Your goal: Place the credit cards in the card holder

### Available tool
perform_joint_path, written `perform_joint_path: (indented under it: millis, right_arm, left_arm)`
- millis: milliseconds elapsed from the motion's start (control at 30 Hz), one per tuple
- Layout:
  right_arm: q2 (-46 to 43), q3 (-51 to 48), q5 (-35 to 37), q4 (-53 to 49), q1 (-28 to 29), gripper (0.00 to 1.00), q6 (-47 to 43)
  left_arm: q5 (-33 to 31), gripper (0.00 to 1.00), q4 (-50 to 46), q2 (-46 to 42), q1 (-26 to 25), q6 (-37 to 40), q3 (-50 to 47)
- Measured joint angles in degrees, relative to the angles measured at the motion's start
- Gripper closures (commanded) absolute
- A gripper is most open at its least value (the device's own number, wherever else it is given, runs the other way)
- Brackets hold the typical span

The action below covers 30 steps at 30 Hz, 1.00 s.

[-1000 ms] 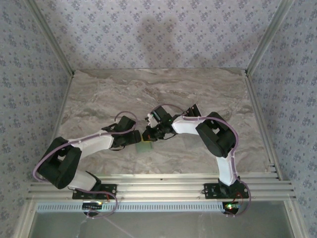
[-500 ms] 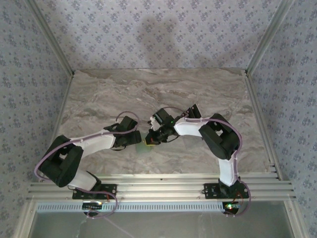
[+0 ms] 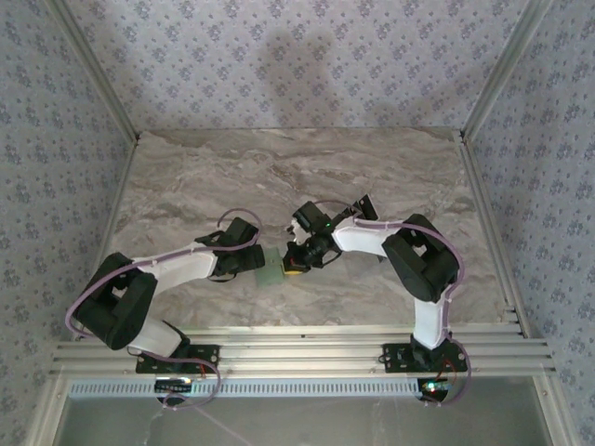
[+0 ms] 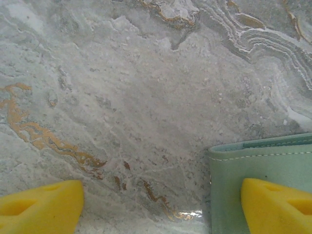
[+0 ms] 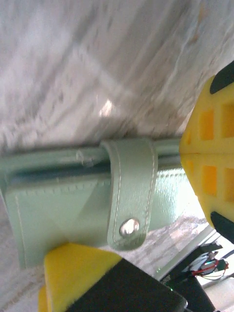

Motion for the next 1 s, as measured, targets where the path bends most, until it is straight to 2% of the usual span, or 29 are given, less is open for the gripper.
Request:
perform_joint_path:
  millis: [33,167,267,433,533,633,1000]
  right_arm:
    - [-0.5,0.0,0.6,-0.8,-0.3,1.00,0.0]
    - [-2.5,0.4,3.1,-3.6,-1.2,0.84,-0.3]
    - [-2.6,2.4,4.5,-6.0,-1.2,0.76,-1.5]
    - [-2.6,6.3,5.8,-8.0,-0.8,0.75,-3.2]
    - [-2.6,7.7,6.8,-9.0,-0.2,0.68,-3.6]
    - [-2.5,9.2,8.0,-10.9,0.9,0.65,-4.4]
    - [1.5,16.5,13.6,-18.1,4.3,0.64,-6.6]
  left_arm:
    - [0.0,0.16,0.0,0.1,0.0,0.0,0.0]
    - [-0.2,0.16,0.0,0.3,0.0,0.0,0.1]
    - [-0.2,0.16,0.0,0.3,0.0,0.0,0.1]
    - [-0.1,0.14,0.0,-0.1,0.0,0.0,0.1]
    - [0.3,0.12,-0.2,-0.6,0.0,0.0,0.1]
    - [0.5,0.11,-0.2,-1.4,0.0,0.2,0.2]
    - [-0.2,0.11,-2.8,-11.1,0.0,-0.2,-1.1]
